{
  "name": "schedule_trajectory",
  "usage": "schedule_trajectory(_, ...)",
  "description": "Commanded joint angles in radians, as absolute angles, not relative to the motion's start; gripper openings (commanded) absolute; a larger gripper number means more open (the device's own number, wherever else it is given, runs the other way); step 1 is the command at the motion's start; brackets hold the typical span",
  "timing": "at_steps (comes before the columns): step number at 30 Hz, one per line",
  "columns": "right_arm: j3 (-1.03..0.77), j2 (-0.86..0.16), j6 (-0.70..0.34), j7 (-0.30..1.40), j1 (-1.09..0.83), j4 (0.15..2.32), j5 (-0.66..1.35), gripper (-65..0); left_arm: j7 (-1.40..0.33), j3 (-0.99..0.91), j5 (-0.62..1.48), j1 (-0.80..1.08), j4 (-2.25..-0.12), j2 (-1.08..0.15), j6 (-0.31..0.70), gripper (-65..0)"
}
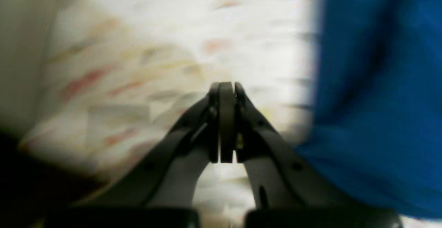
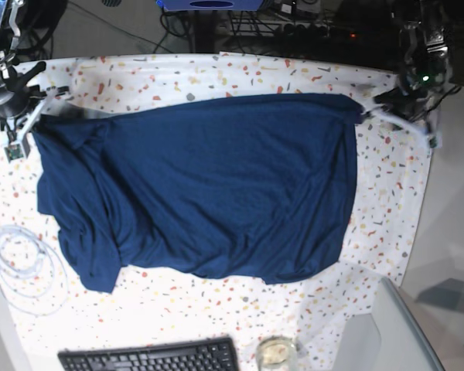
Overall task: Layout the t-shirt on the table in an organized manner, then fold the t-shirt properly
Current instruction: 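Regrasp the shirt corner with the left gripper and pull it outward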
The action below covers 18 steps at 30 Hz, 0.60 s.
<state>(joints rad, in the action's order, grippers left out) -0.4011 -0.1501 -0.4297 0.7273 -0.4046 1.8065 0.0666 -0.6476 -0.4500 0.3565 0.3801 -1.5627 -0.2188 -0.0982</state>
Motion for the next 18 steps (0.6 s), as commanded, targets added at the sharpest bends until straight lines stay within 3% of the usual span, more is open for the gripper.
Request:
schedule_trajectory(1, -0.406, -0.162, -0.427, 0.713, -0.4, 1.824, 0.065, -65.0, -0.63, -0.51, 0.372, 0.377, -1.581, -0.226, -0.094, -65.0)
schedule_trajectory(4, -0.406, -0.16, -0.427, 0.714, -0.398, 1.819, 0.065, -65.0, -0.659, -0.625, 0.483, 0.42, -1.632, -0.225, -0.008, -65.0)
schedule_trajectory(9, -0.406, -0.16, -0.427, 0.714, -0.397, 1.819, 0.065, -65.0, -0.791, -0.634, 0.716, 0.512, -1.817, -0.22, 0.143, -65.0)
schedule_trajectory(18, -0.404, -0.159, -0.427, 0.714, -0.389, 1.817, 0.065, -65.0, -0.808, -0.283, 0.736, 0.544, -1.886, -0.214, 0.179, -65.0)
